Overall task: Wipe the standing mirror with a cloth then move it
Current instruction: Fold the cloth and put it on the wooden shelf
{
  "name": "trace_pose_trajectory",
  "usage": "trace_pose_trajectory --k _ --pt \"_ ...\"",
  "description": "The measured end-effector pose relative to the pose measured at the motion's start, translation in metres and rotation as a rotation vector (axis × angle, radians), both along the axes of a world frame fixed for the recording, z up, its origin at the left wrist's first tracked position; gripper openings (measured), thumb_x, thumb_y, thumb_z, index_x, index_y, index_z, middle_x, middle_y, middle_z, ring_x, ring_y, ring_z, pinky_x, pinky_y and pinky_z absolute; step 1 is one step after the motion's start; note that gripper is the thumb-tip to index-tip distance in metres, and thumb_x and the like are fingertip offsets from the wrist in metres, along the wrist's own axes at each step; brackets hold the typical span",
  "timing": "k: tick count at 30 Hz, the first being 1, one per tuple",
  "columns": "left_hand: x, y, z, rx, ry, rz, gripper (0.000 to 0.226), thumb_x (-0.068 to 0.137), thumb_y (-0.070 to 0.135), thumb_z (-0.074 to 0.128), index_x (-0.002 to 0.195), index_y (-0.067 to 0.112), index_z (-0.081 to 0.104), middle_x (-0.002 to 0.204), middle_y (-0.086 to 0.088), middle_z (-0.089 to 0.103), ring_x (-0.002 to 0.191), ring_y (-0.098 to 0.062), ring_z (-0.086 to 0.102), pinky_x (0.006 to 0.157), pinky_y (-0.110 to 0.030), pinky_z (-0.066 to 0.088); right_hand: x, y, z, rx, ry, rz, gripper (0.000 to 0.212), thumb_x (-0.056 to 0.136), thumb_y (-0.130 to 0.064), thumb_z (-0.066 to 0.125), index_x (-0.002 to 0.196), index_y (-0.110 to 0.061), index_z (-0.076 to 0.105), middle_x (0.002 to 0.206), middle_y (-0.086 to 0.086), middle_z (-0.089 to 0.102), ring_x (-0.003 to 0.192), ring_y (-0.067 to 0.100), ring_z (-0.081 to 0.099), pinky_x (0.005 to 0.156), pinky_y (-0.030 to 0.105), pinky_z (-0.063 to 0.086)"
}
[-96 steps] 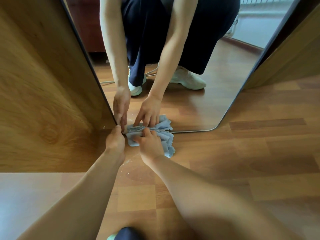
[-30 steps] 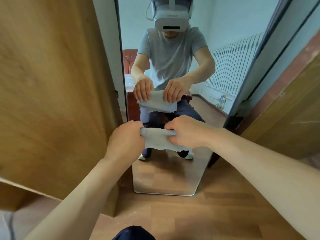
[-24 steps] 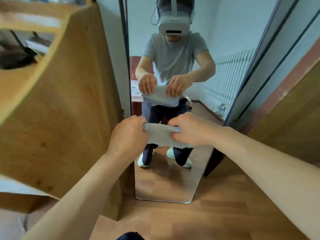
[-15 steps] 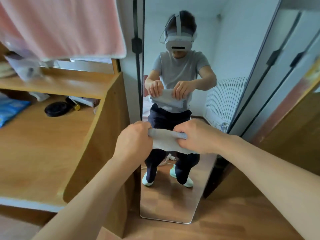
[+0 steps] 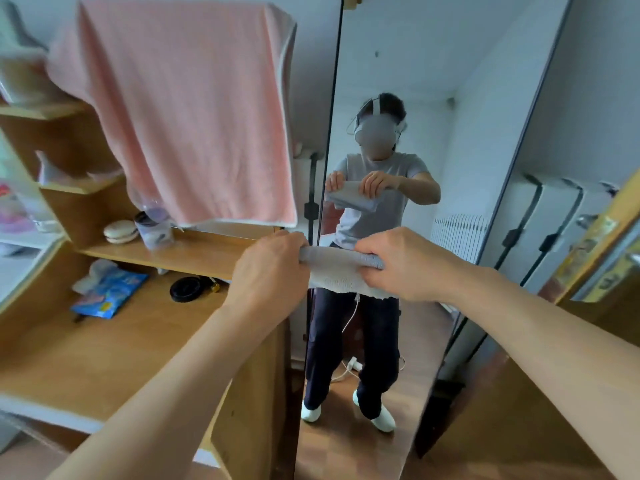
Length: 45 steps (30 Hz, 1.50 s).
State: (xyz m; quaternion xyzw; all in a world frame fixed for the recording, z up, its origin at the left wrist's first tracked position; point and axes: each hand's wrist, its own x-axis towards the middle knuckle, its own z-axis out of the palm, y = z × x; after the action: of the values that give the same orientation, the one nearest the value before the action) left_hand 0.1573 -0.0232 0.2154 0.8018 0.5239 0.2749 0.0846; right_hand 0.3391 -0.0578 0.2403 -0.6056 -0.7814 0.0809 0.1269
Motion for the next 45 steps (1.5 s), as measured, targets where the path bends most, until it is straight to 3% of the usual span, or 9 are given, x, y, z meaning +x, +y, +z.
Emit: trace_pose_trajectory --k 7,10,15,21,27,30,37,40,45 --pt "-0.032 -0.020 0.060 0.070 0.015 0.091 0.022 0.080 0.006 0.044 0.092 0.013 0.060 0.087 -0.002 0.059 0.079 -0.024 0.056 0.066 -0.038 0.049 -0.027 -0.004 0.060 0.047 -0.007 0.082 0.026 0.085 -0.014 0.054 0.063 -0.021 0.044 0.065 0.002 0.051 0.060 0.015 0.046 0.056 0.028 0.035" --pt "-0.048 -0.030 0.088 0.086 0.028 0.159 0.023 0.081 0.005 0.044 0.094 0.013 0.061 0.087 0.000 0.058 0.077 -0.020 0.053 0.057 -0.030 0.042 -0.042 -0.006 0.088 0.075 -0.001 0.147 0.031 0.086 -0.013 0.052 0.060 -0.025 0.040 0.062 -0.001 0.049 0.056 0.011 0.043 0.054 0.026 0.033" --pt "-0.074 -0.053 0.130 0.171 0.015 0.278 0.018 0.081 0.005 0.045 0.088 0.014 0.059 0.083 0.001 0.056 0.078 -0.020 0.053 0.066 -0.036 0.047 -0.070 -0.005 0.129 0.171 0.010 0.292 0.038 0.085 -0.012 0.052 0.057 -0.030 0.034 0.059 -0.005 0.044 0.054 0.009 0.041 0.053 0.024 0.030" --pt "-0.101 -0.073 0.149 0.234 -0.001 0.390 0.014 0.077 0.006 0.046 0.082 0.010 0.059 0.080 -0.001 0.055 0.075 -0.023 0.053 0.066 -0.044 0.049 -0.099 -0.002 0.148 0.249 0.008 0.434 0.036 0.086 -0.013 0.052 0.059 -0.030 0.034 0.064 -0.005 0.045 0.058 0.010 0.043 0.052 0.025 0.031" --pt "-0.125 -0.100 0.161 0.292 0.071 0.525 0.016 0.080 0.007 0.047 0.090 0.009 0.060 0.085 -0.004 0.055 0.074 -0.023 0.051 0.061 -0.036 0.041 -0.132 -0.001 0.157 0.332 0.084 0.581 0.042 0.082 -0.010 0.054 0.058 -0.035 0.030 0.065 -0.012 0.038 0.059 0.004 0.037 0.053 0.022 0.027" --pt "-0.137 -0.111 0.164 0.308 0.092 0.583 0.016 0.081 0.008 0.046 0.090 0.008 0.060 0.087 -0.005 0.056 0.076 -0.024 0.051 0.061 -0.033 0.038 -0.147 -0.002 0.157 0.393 0.093 0.639 0.043 0.081 -0.009 0.054 0.059 -0.037 0.030 0.065 -0.015 0.036 0.059 0.013 0.039 0.052 0.021 0.029" --pt "-0.155 -0.128 0.160 0.342 0.125 0.680 0.018 0.079 0.008 0.046 0.090 0.008 0.060 0.087 -0.007 0.060 0.077 -0.027 0.053 0.065 -0.038 0.044 -0.171 0.002 0.151 0.458 0.118 0.728 0.008 0.080 -0.008 0.053 0.075 -0.013 0.057 0.076 0.003 0.052 0.070 0.022 0.049 0.061 0.032 0.039" --pt "-0.161 -0.133 0.155 0.324 0.141 0.726 0.020 0.078 0.008 0.046 0.092 0.010 0.060 0.089 -0.006 0.059 0.079 -0.027 0.051 0.065 -0.034 0.038 -0.182 0.005 0.146 0.480 0.117 0.748 0.014 0.079 -0.010 0.052 0.084 -0.005 0.064 0.082 0.007 0.057 0.074 0.025 0.053 0.063 0.034 0.044" --pt "-0.173 -0.139 0.142 0.310 0.168 0.770 0.020 0.079 0.009 0.047 0.094 0.010 0.061 0.089 -0.006 0.060 0.078 -0.025 0.050 0.065 -0.034 0.037 -0.199 0.007 0.133 0.447 0.145 0.809 0.016 0.082 -0.008 0.052 0.090 -0.008 0.065 0.080 -0.001 0.050 0.074 0.020 0.050 0.064 0.032 0.039"
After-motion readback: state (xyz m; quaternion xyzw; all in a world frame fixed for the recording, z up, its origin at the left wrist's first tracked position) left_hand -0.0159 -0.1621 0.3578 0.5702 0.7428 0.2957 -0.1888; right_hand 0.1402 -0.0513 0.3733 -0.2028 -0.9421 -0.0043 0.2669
